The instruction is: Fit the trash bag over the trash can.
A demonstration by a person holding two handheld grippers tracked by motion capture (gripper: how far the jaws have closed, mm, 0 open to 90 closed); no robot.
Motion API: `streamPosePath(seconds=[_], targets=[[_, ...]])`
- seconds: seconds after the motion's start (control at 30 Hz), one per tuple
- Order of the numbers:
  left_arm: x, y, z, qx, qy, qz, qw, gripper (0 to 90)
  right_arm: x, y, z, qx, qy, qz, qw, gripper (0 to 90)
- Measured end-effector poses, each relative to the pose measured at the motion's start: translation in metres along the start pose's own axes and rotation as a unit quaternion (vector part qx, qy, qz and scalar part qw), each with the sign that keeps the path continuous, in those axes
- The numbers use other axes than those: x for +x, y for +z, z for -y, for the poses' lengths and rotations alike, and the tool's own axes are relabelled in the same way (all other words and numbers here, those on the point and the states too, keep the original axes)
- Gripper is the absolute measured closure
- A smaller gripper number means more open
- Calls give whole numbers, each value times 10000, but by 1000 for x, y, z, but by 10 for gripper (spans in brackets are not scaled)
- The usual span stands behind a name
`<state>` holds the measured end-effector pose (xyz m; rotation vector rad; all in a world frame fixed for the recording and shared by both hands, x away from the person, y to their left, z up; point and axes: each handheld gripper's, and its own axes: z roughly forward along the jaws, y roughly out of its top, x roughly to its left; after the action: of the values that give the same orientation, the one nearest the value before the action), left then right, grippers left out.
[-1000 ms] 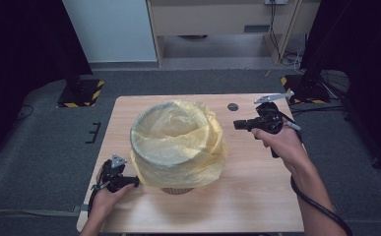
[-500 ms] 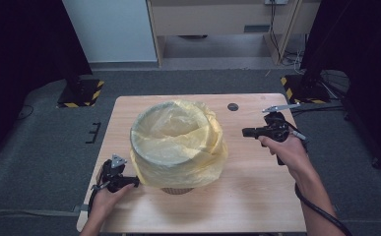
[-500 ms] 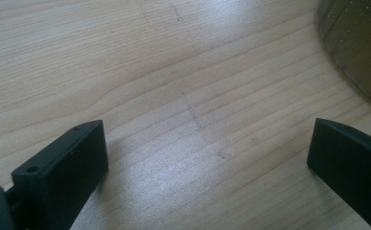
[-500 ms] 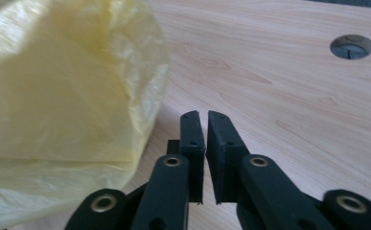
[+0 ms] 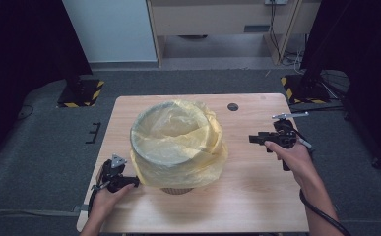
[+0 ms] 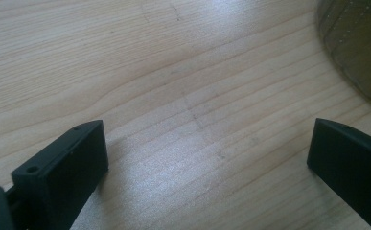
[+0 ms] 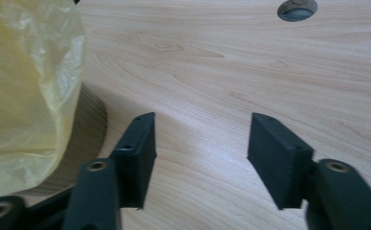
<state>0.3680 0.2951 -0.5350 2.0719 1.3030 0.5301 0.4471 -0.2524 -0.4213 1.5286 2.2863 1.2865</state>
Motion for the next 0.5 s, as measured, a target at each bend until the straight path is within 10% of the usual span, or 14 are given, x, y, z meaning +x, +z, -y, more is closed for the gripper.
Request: streamPosePath(seconds=[0.5], targets=[[0, 0, 0, 0, 0, 0, 10000, 0, -19, 24, 32, 180, 221, 68, 9996, 99]])
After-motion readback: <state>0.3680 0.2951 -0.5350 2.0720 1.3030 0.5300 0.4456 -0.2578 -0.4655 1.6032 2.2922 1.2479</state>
